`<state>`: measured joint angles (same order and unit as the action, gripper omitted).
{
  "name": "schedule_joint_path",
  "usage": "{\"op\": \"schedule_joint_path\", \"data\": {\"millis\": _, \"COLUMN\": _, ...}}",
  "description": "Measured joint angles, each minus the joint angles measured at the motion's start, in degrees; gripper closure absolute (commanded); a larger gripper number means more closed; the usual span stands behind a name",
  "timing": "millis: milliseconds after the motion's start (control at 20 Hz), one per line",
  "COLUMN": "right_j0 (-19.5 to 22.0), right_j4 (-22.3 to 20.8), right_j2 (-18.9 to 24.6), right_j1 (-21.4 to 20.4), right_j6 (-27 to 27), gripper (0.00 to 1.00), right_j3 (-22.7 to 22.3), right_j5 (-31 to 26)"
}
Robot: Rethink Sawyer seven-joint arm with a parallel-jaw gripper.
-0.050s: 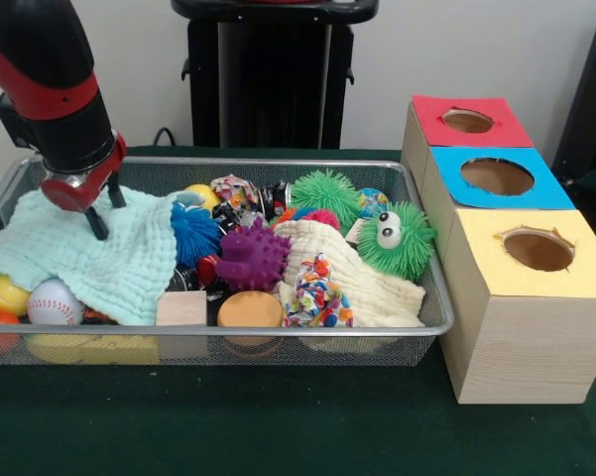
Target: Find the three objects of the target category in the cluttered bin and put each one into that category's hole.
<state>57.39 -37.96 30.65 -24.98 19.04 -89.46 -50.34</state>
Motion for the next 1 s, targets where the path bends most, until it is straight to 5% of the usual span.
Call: {"op": "schedule_joint_path", "data": {"millis": 1000, "right_j0": -0.05, "right_j4": -0.02, "right_j2": -0.12, "right_j1": -0.22, "right_j6": 0.0, "gripper": 1.0, "right_j3": 0.82, "right_j5": 0.0}}
